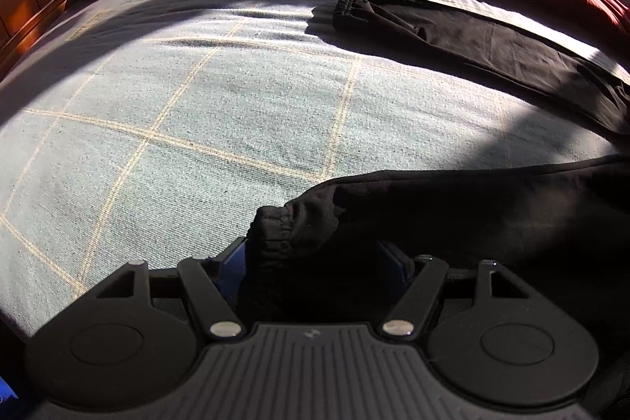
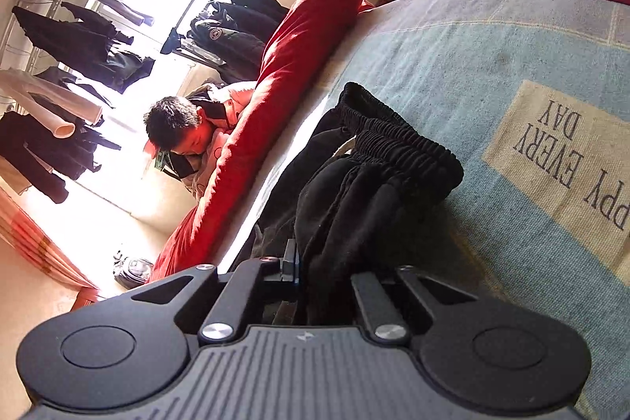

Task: Fold clothes

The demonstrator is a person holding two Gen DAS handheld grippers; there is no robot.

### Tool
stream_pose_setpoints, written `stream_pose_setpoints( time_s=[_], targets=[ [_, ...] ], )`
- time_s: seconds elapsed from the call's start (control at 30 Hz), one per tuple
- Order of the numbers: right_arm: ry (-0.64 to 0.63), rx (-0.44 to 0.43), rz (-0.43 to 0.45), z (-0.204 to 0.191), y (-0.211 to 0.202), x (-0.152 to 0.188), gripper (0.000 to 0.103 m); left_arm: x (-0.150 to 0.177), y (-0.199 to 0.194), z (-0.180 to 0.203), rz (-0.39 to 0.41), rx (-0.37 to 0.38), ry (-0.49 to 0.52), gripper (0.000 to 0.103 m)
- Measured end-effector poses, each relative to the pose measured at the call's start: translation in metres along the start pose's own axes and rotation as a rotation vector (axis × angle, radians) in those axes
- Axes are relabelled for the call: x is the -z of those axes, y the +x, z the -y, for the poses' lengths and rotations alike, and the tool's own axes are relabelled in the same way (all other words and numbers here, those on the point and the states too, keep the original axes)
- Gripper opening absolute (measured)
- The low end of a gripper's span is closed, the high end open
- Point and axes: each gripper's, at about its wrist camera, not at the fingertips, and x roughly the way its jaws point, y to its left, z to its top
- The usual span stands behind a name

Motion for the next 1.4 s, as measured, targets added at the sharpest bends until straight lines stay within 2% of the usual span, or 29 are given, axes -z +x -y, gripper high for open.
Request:
stream_pose_setpoints(
  time_s=[0.2,0.33,0.4,0.47,0.5,0.53,0.57,0.6,0.63,0.87,1.0,1.23,1.4],
  targets=[
    [0.04,0.093,0.057,0.008,-0.038,0.012,0.006,-0.002,0.006,-0.002,-0.005,0.02,0.009,0.07],
    [0.092,0.192,0.011,0.024,-0.033,0.017,0.011,-0.004,0.012,-0.001,-0.013,0.036,0.016,0.07],
    [0.112,0.216,-0.002,0.032,-0.03,0.023,0.013,-0.005,0.015,-0.001,-0.017,0.044,0.019,0.07],
    [0.13,0.215,-0.009,0.036,-0.029,0.026,0.019,-0.006,0.018,-0.001,-0.021,0.052,0.023,0.07],
    [0.139,0.216,-0.011,0.038,-0.029,0.028,0.025,-0.006,0.02,-0.001,-0.022,0.057,0.024,0.07],
    [0.149,0.21,-0.009,0.04,-0.031,0.029,0.04,-0.007,0.021,-0.001,-0.024,0.061,0.026,0.07],
    [0.159,0.194,-0.014,0.043,-0.032,0.03,0.05,-0.007,0.023,-0.001,-0.026,0.065,0.028,0.07],
    [0.172,0.197,-0.006,0.045,-0.034,0.031,0.064,-0.008,0.024,-0.001,-0.028,0.069,0.03,0.07],
    [0.177,0.201,0.0,0.047,-0.036,0.032,0.07,-0.008,0.026,0.0,-0.03,0.073,0.031,0.07],
    [0.214,0.209,-0.003,0.06,-0.035,0.04,0.073,-0.013,0.032,0.002,-0.04,0.08,0.044,0.071],
    [0.185,0.205,-0.015,0.055,-0.033,0.039,0.081,-0.014,0.034,0.002,-0.043,0.08,0.045,0.072],
    [0.133,0.245,-0.025,0.041,-0.033,0.038,0.082,-0.014,0.034,0.004,-0.041,0.075,0.045,0.074],
    [0.119,0.206,-0.029,0.034,-0.035,0.035,0.082,-0.014,0.035,0.005,-0.042,0.071,0.046,0.074]
  ],
)
